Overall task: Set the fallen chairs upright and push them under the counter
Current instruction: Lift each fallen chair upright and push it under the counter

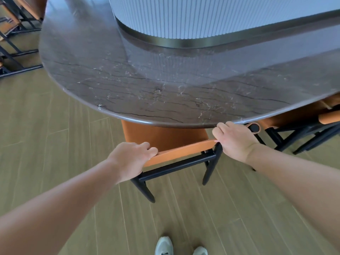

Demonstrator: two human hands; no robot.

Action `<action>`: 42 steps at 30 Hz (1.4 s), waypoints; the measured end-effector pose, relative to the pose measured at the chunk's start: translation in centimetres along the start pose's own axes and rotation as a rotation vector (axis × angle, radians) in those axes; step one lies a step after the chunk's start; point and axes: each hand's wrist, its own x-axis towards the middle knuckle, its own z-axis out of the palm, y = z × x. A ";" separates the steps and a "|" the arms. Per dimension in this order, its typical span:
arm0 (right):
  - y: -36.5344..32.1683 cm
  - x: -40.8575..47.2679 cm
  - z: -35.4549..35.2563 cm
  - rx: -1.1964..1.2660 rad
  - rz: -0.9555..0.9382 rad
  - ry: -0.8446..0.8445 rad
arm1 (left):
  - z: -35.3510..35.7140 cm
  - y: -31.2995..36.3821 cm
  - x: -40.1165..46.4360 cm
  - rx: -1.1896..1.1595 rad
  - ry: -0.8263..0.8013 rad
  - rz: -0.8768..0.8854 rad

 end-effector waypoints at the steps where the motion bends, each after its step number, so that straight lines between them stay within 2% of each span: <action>1: 0.6 0.0 0.0 0.003 -0.013 0.000 | -0.4 0.3 0.4 -0.001 0.002 0.000; 10: 6.6 -2.6 0.8 0.030 -0.113 -0.033 | -3.0 5.1 3.1 -0.003 -0.005 -0.007; 16: 12.0 -6.0 1.9 0.001 -0.104 -0.116 | -5.8 10.7 5.9 -0.020 -0.005 -0.015; 26: 19.2 -9.9 3.4 0.016 -0.070 -0.106 | -9.1 16.9 11.1 -0.046 0.027 -0.010; 33: 20.8 -10.0 3.3 0.045 -0.091 -0.084 | -11.1 18.1 12.0 -0.014 0.066 0.067; 42: 20.0 -11.8 3.8 0.014 -0.203 -0.072 | -8.4 19.8 10.0 -0.121 0.103 0.063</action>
